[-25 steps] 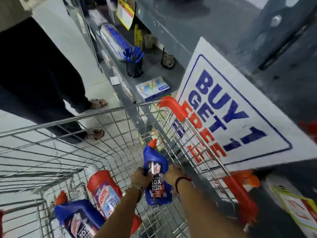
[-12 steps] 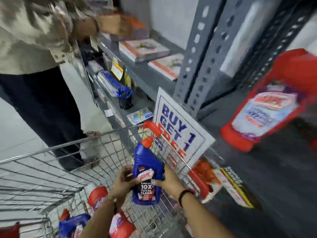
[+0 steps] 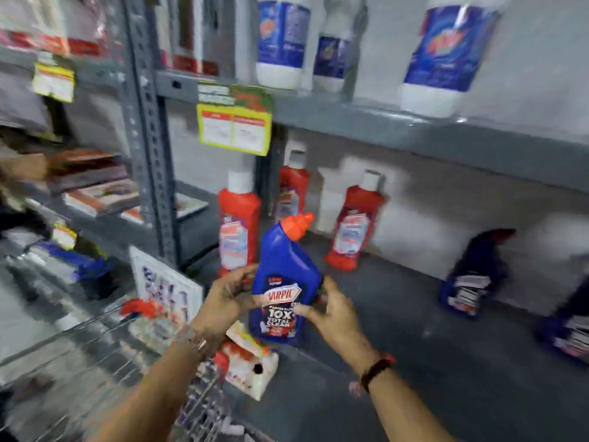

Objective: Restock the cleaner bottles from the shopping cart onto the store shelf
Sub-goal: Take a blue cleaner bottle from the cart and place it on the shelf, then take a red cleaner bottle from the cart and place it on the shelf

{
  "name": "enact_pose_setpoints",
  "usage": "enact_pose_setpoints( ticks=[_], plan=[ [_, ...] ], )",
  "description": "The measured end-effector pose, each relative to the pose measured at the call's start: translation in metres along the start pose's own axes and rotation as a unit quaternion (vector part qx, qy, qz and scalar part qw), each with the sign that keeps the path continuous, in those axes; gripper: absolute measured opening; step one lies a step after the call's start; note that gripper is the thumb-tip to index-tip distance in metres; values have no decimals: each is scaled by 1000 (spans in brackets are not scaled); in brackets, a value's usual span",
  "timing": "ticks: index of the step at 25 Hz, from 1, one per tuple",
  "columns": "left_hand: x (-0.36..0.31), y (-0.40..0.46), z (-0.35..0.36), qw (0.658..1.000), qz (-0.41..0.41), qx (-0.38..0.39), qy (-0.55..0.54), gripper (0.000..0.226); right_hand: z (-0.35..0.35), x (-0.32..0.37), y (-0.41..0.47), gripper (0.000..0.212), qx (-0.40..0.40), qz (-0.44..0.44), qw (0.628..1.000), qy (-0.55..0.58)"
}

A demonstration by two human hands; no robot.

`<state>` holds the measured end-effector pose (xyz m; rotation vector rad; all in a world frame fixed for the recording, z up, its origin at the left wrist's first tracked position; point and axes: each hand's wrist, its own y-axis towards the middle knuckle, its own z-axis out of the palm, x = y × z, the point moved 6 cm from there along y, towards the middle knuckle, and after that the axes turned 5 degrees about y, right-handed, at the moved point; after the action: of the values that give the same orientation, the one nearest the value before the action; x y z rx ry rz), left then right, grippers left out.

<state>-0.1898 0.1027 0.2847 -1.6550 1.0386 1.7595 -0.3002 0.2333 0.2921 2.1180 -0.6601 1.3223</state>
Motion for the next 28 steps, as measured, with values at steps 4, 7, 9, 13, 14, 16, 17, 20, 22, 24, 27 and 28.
enact_pose_setpoints(
  ticks=[4,7,9,13,14,16,17,20,22,24,27,28],
  plan=[
    [-15,35,111,997,7,81,3,46,-105,-22,-22,47,-111,24,994,-2],
    [-10,46,191,989,-1,145,7,44,-171,-53,-50,46,-193,54,980,3],
    [-2,44,232,984,-4,176,10,43,-198,-72,-68,47,-224,68,972,-4],
    [26,34,274,981,-32,192,2,41,-215,-103,-93,43,-249,118,961,-9],
    [29,32,277,981,-31,192,-3,41,-215,-105,-98,45,-267,119,956,-2],
    [34,30,273,985,-25,172,14,48,-210,-102,-111,55,-353,115,928,-24],
    [35,28,262,989,-22,146,23,51,-200,-98,-118,58,-409,93,907,-43],
    [39,17,195,996,10,59,70,48,-134,-77,-121,44,-426,-10,902,-72],
    [57,-5,113,990,8,-13,138,42,-59,-67,-100,38,-300,-39,952,-39],
    [87,-41,13,975,-46,-116,185,41,21,-59,-75,35,-162,-45,986,-11],
    [149,-124,-145,914,-205,-288,199,34,177,-60,-42,28,83,2,996,-14],
    [172,-149,-180,893,-260,-315,188,37,224,-66,-36,29,160,35,986,-26]
  ],
)
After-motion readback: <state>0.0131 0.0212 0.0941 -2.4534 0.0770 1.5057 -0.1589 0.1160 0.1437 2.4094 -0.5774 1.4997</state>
